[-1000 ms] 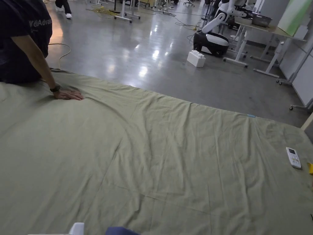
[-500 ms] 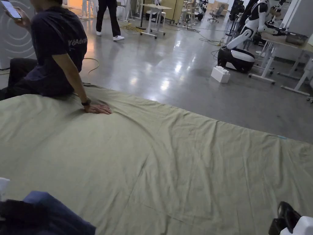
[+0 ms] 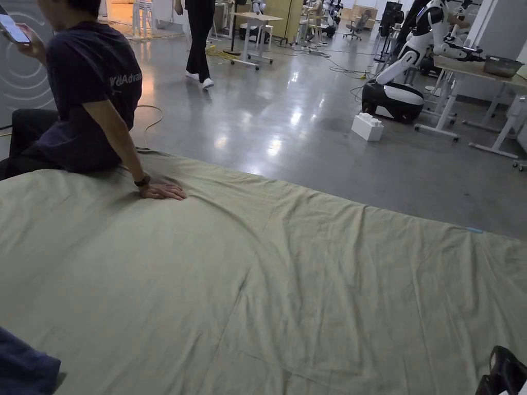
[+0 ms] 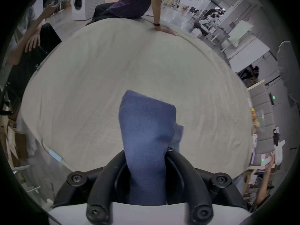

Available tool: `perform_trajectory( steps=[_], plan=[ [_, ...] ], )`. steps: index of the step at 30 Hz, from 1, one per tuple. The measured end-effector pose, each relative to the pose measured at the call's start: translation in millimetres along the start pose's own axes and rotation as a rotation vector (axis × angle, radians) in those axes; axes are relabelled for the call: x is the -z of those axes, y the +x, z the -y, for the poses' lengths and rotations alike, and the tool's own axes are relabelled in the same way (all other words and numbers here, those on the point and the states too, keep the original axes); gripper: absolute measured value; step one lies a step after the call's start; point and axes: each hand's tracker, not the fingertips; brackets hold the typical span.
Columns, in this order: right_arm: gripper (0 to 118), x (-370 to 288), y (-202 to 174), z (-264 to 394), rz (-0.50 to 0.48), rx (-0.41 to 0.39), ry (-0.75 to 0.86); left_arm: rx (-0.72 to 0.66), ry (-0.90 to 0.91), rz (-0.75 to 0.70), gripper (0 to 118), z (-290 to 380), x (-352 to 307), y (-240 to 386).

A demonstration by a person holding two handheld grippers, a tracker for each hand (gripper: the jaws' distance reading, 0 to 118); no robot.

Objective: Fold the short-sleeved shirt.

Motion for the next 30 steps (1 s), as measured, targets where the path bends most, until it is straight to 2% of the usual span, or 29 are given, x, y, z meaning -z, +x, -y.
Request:
perform_trajectory(
  steps=[2,3,4,5,6,10,12,14,16,18,19,21,22,28,30],
  plan=[
    [0,0.7,-0.7,0.2,0.004,0.015,-0.011,0.004,-0.006,-0.054,26,-2.2,4.0,-8.2],
    [0,0.8,-0.6,0.4,0.005,0.025,-0.013,0.0,-0.005,-0.062,32,-1.8,7.8,-9.0],
    [0,1.2,-0.9,0.5,0.007,0.029,-0.011,-0.002,-0.011,-0.077,40,-2.0,10.4,-9.6],
    [0,1.6,-1.1,0.5,0.008,0.029,-0.01,0.002,-0.011,-0.125,54,-2.9,18.4,-13.4],
    [0,1.9,-1.2,0.4,0.008,0.027,-0.01,0.011,-0.01,-0.162,61,-3.6,21.7,-14.5],
    [0,2.9,-0.1,0.7,0.004,0.021,-0.007,0.153,-0.007,-0.462,64,-9.2,17.6,-10.8],
    [0,2.4,1.8,1.4,0.006,0.033,-0.006,0.209,0.062,-0.575,65,-12.7,11.3,-6.1],
    [0,1.3,3.0,2.7,0.005,0.044,-0.006,0.248,0.157,-0.669,68,38.5,-27.3,95.8],
    [0,-0.5,4.2,4.4,0.002,0.044,-0.006,0.252,0.25,-0.637,68,46.1,-35.2,123.0],
    [0,-2.6,5.7,6.7,-0.003,0.043,-0.004,0.239,0.314,-0.533,68,29.9,-16.7,106.9],
    [0,-3.3,6.5,7.9,-0.008,0.04,-0.005,0.234,0.358,-0.493,68,34.5,-15.9,120.9],
    [0,-6.5,8.3,10.9,-0.01,0.038,-0.006,0.251,0.46,-0.402,68,52.4,-10.0,157.5],
    [0,-7.2,9.2,12.6,-0.012,0.037,-0.009,0.249,0.492,-0.35,68,69.4,-24.5,199.5],
    [0,-13.7,15.4,24.0,-0.02,0.067,-0.039,0.328,0.536,-0.109,68,130.3,7.1,326.3],
    [0,-13.8,15.5,27.4,-0.024,0.068,-0.049,0.336,0.585,-0.055,68,137.1,27.8,344.4]
  ],
)
